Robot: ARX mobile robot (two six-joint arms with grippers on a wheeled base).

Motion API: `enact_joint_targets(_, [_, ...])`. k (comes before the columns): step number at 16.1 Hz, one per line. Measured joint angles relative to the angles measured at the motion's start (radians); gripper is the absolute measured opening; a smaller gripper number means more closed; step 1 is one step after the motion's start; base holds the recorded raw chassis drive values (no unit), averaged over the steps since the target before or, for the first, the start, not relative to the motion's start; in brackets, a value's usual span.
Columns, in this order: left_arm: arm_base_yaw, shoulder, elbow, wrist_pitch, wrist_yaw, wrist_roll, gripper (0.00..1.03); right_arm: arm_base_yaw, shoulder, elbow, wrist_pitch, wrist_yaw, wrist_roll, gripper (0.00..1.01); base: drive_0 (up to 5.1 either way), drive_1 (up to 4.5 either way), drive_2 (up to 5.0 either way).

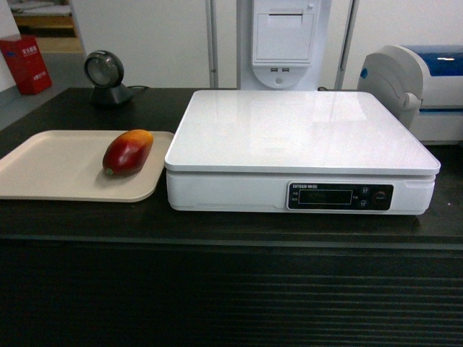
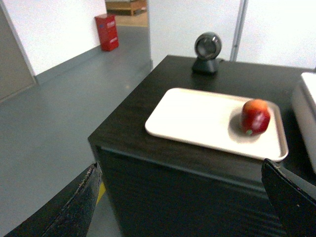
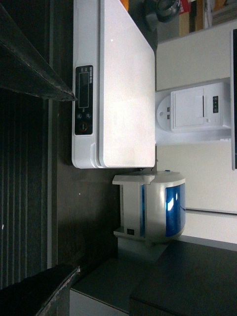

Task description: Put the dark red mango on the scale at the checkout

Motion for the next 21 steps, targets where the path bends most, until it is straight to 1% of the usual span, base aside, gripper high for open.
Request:
enact_joint_targets(1, [0.039, 0.053, 0.034, 0.059, 0.066, 0.0, 0.98, 0.0, 0.0, 0.0, 0.0, 0.001, 0.0, 0.98, 0.0, 0.0, 0.0])
enact_joint_targets(3, [0.138, 0.211, 0.072, 0.208, 0.2, 0.002, 0.98, 0.0, 0.0, 0.0, 0.0, 0.001, 0.0, 0.98, 0.0, 0.0, 0.0])
enact_joint_targets(4, [0.187, 0.34, 0.103, 0.314, 0.278, 0.016, 0.98, 0.0, 0.0, 0.0, 0.0, 0.0, 0.0, 0.98, 0.0, 0.0, 0.0])
enact_joint_targets(5, [0.212, 0.463, 0.143, 0.407, 0.344, 0.026, 0.98, 0.0, 0.0, 0.0, 0.0, 0.0, 0.0, 0.98, 0.0, 0.0, 0.0])
enact_joint_targets(6, [0.225, 0.617, 0.208, 0.494, 0.426, 0.027, 0.98, 0.0, 0.0, 0.0, 0.0, 0.0, 0.0, 0.98, 0.0, 0.0, 0.0])
enact_joint_targets(7, [0.225, 0.747, 0.277, 0.526, 0.476, 0.036, 0.98, 0.0, 0.0, 0.0, 0.0, 0.0, 0.0, 0.98, 0.0, 0.0, 0.0])
enact_joint_targets(8, [0.223, 0.927, 0.382, 0.504, 0.515, 0.045, 0.98, 0.0, 0.0, 0.0, 0.0, 0.0, 0.0, 0.98, 0.0, 0.0, 0.0])
enact_joint_targets(9, [0.209, 1.068, 0.461, 0.494, 0.532, 0.046, 0.98, 0.0, 0.0, 0.0, 0.0, 0.0, 0.0, 0.98, 0.0, 0.0, 0.0])
enact_joint_targets(10, [0.179, 1.308, 0.628, 0.44, 0.561, 0.056, 0.98, 0.0, 0.0, 0.0, 0.0, 0.0, 0.0, 0.98, 0.0, 0.0, 0.0])
enact_joint_targets(11, [0.14, 1.501, 0.816, 0.355, 0.588, 0.101, 0.98, 0.0, 0.0, 0.0, 0.0, 0.0, 0.0, 0.98, 0.0, 0.0, 0.0])
enact_joint_targets(13, [0.122, 1.587, 0.908, 0.309, 0.592, 0.116, 0.98, 0.0, 0.0, 0.0, 0.0, 0.0, 0.0, 0.98, 0.0, 0.0, 0.0])
enact_joint_targets(14, [0.113, 1.64, 0.97, 0.271, 0.595, 0.134, 0.98, 0.0, 0.0, 0.0, 0.0, 0.0, 0.0, 0.98, 0.0, 0.0, 0.0])
enact_joint_targets(16, [0.111, 1.719, 1.078, 0.211, 0.592, 0.158, 0.98, 0.0, 0.0, 0.0, 0.0, 0.001, 0.0, 0.98, 0.0, 0.0, 0.0])
enact_joint_targets(18, [0.111, 1.799, 1.201, 0.15, 0.587, 0.161, 0.98, 0.0, 0.0, 0.0, 0.0, 0.0, 0.0, 0.98, 0.0, 0.0, 0.0])
enact_joint_targets(21, [0.106, 1.855, 1.296, 0.095, 0.592, 0.16, 0.98, 0.0, 0.0, 0.0, 0.0, 0.0, 0.0, 0.98, 0.0, 0.0, 0.0])
